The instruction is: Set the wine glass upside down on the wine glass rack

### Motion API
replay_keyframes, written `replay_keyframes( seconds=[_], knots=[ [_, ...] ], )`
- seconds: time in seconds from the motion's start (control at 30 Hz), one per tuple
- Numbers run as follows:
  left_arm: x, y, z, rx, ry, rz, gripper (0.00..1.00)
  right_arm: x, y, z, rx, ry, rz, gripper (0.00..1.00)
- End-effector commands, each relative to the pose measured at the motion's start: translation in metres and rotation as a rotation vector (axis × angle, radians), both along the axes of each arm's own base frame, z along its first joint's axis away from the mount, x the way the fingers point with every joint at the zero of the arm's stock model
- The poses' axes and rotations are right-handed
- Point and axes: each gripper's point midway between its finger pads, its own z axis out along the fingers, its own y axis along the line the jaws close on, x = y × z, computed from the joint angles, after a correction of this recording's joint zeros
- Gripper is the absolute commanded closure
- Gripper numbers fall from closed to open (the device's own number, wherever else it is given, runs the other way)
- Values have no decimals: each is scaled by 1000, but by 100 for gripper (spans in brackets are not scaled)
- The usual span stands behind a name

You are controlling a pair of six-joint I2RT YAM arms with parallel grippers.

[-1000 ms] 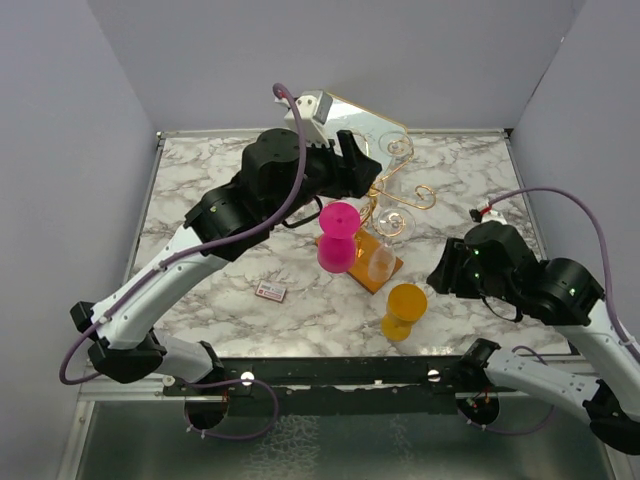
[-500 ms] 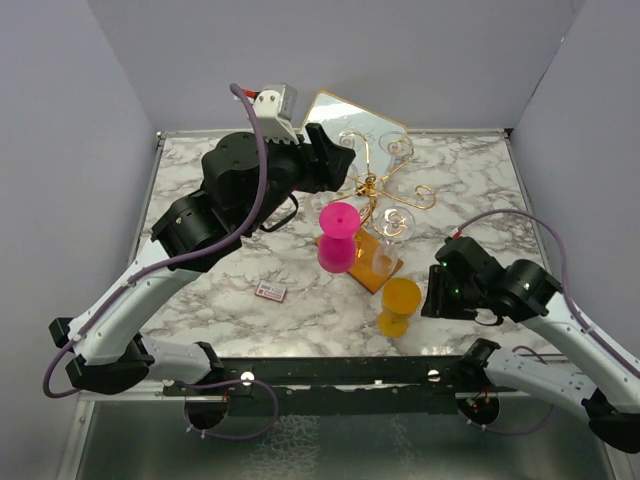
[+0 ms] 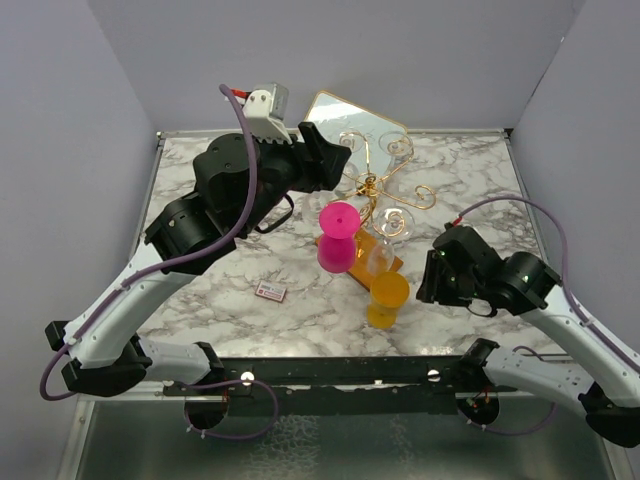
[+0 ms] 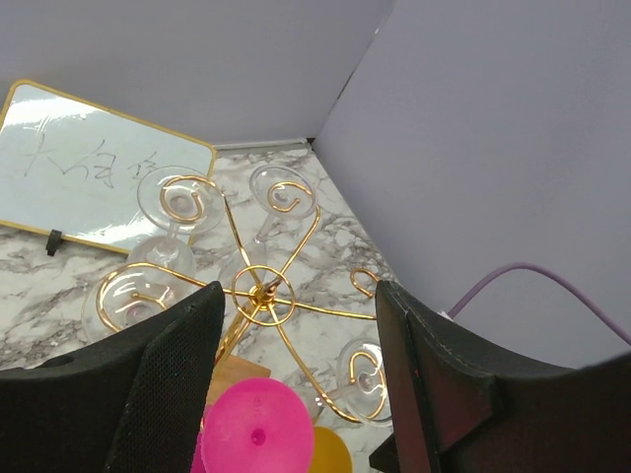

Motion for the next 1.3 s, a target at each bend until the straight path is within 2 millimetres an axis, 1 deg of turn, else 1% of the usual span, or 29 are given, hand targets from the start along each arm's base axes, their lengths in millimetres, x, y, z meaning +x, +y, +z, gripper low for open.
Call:
replay_keyframes(
  seconds=[0.0,0.07,0.17,0.23,0.33,0.4,0.47,0.53,0.6,0.7,0.8,0.87,0.97,1.13,1.23,1.27],
  knots=[
    [0,13,11,-35,-21,41,35,12,17,29,119,-107,23,57],
    [0,15,13,-41,-24,47,35,13,26,28,158,-109,40,57],
    [-1,18,14,-45,-28,55,35,17,35,17,169,-94,46,57],
    [-1,20,14,-47,-28,58,35,23,40,12,160,-94,42,57],
    [-3,21,13,-48,-26,54,35,35,47,10,150,-110,46,58],
    [-5,22,13,-51,-24,50,35,39,47,4,121,-101,42,60],
    [-7,23,14,-54,-27,46,35,41,42,-5,71,-79,21,64],
    [-8,24,14,-56,-26,39,35,41,35,-12,16,-66,11,76],
    [-10,23,14,-58,-28,30,35,43,27,-17,-36,-63,1,82],
    [-11,25,16,-60,-33,29,35,44,21,-20,-72,-70,10,92],
    [-11,27,18,-63,-38,38,35,45,17,-20,-96,-78,16,99],
    [-11,28,19,-63,-41,42,35,46,12,-16,-116,-90,11,99],
    [-11,31,22,-66,-47,46,35,46,2,-5,-148,-115,-8,99],
    [-11,37,29,-59,-70,67,35,37,-27,12,-211,-127,-98,99],
    [-10,40,31,-63,-73,82,35,35,-36,23,-209,-152,-141,99],
    [-10,39,30,-64,-71,78,34,37,-42,28,-222,-175,-167,99]
  ],
)
